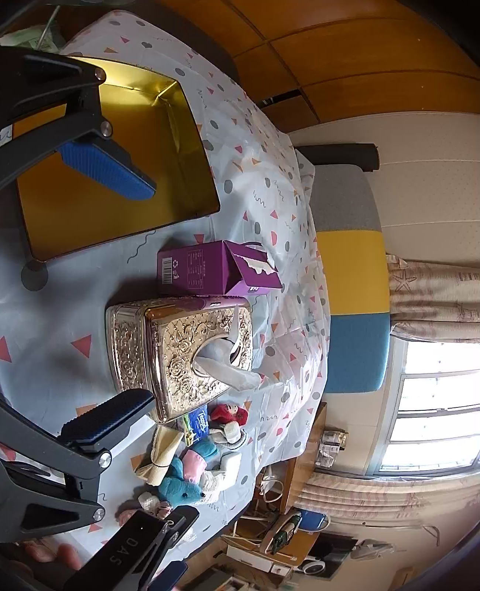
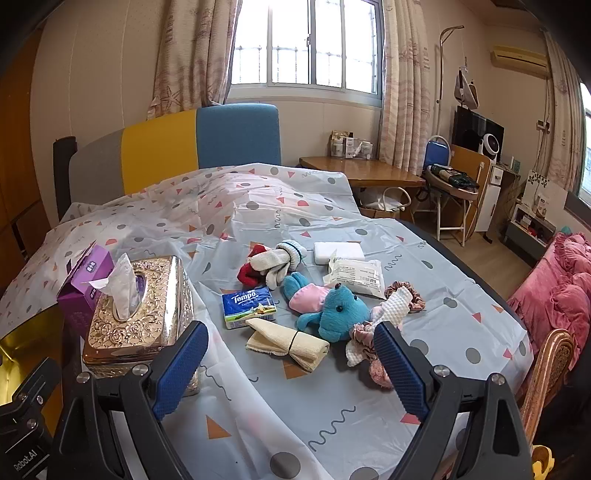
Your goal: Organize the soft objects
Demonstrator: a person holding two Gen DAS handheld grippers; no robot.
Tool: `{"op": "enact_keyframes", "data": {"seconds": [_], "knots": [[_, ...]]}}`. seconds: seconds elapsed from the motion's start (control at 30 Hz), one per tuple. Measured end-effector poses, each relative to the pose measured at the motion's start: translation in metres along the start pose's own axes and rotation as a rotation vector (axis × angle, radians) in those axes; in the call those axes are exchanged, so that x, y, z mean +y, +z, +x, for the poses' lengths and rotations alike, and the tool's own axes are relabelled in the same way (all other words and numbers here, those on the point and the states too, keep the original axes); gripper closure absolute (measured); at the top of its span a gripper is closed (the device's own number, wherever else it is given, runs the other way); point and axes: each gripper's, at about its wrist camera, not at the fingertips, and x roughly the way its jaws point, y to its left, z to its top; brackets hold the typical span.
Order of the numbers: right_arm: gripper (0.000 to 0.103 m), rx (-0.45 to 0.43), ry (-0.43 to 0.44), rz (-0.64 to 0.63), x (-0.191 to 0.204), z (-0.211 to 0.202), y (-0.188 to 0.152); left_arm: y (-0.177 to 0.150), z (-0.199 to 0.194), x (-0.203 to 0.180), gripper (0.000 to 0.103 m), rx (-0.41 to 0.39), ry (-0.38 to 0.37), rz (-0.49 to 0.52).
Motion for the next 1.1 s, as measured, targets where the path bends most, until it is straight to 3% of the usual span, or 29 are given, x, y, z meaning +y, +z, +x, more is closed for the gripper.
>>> {"op": "enact_keyframes", "data": {"seconds": [1.1], "knots": [[0.01,-0.005,-0.014,0.016,-0.0065,0.0025,0.0012,-0.004,-0.0014,0.002,0.0,0.003,0.006,0.01]]}}
